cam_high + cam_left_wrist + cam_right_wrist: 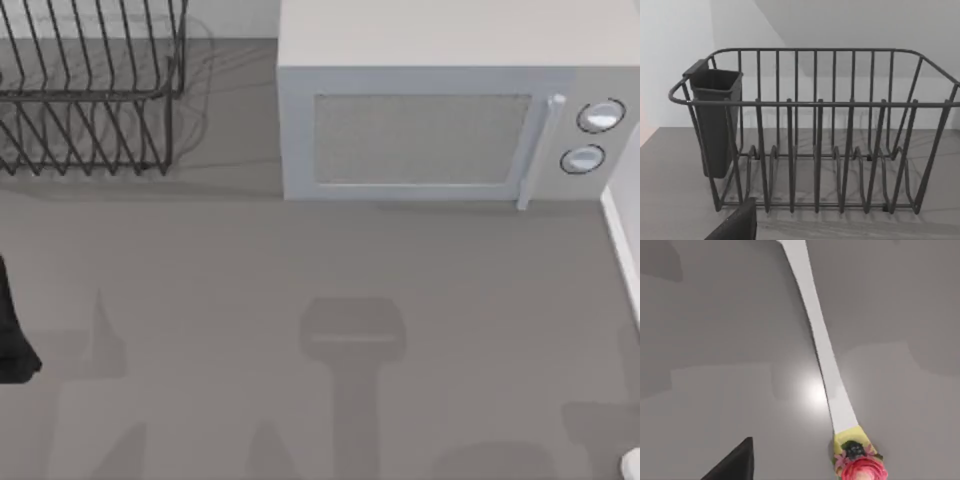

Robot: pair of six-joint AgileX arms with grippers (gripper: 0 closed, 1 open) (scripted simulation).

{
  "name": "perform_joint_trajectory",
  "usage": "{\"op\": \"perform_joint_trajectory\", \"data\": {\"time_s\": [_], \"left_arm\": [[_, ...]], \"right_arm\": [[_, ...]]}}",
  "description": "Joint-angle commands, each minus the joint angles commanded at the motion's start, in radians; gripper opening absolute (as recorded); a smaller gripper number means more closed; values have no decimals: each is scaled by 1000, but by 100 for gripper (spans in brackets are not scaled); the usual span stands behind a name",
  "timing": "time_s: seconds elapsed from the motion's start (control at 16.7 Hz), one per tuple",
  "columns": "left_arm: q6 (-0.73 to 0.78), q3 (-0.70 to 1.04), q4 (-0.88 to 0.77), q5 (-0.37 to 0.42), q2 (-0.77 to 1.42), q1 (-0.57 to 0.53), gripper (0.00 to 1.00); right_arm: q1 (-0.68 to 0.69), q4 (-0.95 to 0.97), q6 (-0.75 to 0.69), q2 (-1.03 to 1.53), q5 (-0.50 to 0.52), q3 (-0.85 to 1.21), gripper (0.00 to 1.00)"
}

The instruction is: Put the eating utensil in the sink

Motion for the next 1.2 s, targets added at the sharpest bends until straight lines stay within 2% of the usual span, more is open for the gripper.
{"op": "perform_joint_trajectory", "data": {"time_s": [0.18, 0.36, 0.84, 1.2], "left_arm": [[0, 0, 0, 0, 0, 0, 100], [0, 0, 0, 0, 0, 0, 100], [0, 0, 0, 0, 0, 0, 100], [0, 0, 0, 0, 0, 0, 100]], "right_arm": [[-17, -95, -197, 116, -2, 87, 100], [-27, -147, -308, 180, -3, 142, 100], [-26, -141, -328, 198, -3, 142, 100], [-27, 130, -324, 321, -4, 2, 100]]}}
